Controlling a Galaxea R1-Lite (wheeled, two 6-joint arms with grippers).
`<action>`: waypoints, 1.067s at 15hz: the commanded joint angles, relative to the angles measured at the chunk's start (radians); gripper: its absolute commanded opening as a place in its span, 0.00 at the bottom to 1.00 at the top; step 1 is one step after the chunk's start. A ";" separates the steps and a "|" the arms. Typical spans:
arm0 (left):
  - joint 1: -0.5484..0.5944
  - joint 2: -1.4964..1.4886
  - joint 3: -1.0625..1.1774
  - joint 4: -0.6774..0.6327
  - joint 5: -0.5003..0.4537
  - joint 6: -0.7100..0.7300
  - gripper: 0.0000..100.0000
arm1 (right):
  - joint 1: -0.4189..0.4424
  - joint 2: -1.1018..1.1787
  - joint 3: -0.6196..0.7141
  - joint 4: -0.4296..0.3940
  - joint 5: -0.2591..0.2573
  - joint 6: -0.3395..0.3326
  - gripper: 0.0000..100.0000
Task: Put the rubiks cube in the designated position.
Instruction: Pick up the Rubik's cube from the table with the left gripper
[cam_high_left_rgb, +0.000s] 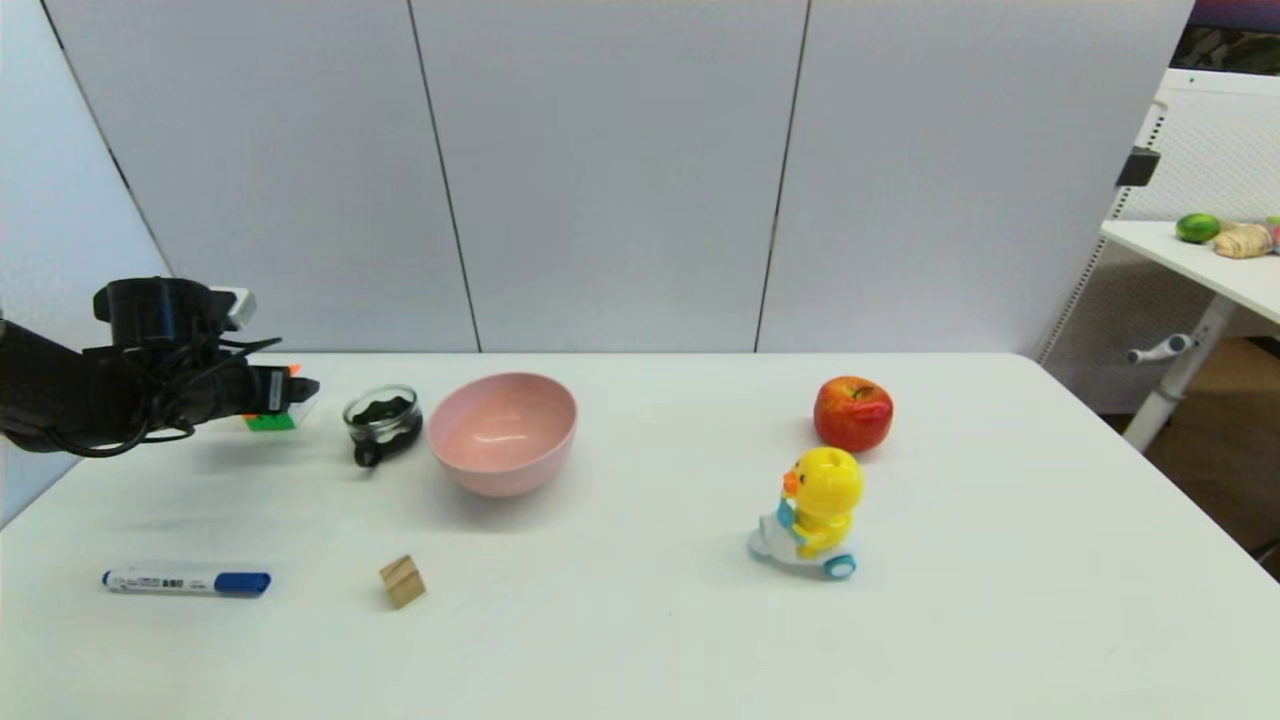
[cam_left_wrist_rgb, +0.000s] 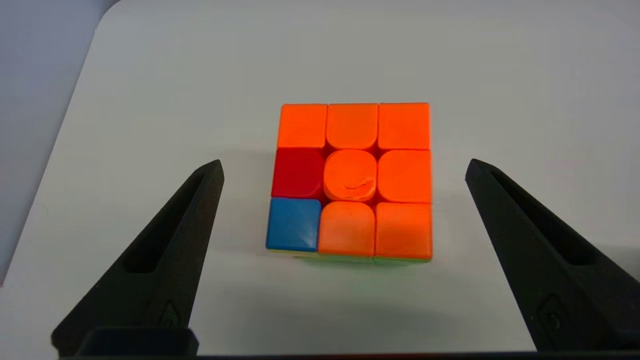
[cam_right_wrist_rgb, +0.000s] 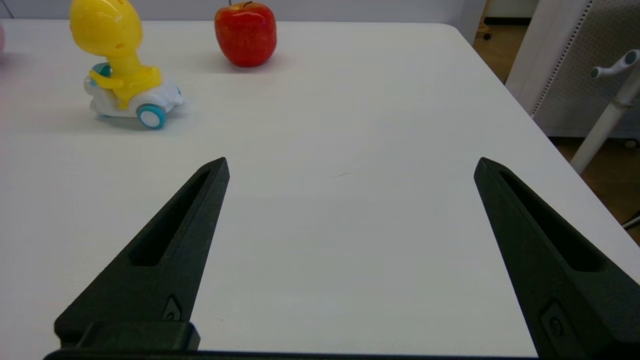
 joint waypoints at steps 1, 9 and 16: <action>-0.008 0.037 -0.032 0.000 0.022 -0.006 1.00 | 0.000 0.002 0.000 0.001 0.000 -0.001 1.00; -0.008 0.052 -0.042 0.000 0.023 -0.004 1.00 | 0.000 0.002 0.000 0.000 0.000 -0.001 1.00; -0.010 0.057 -0.053 0.001 0.025 -0.007 1.00 | 0.000 0.002 0.000 0.000 0.000 -0.001 1.00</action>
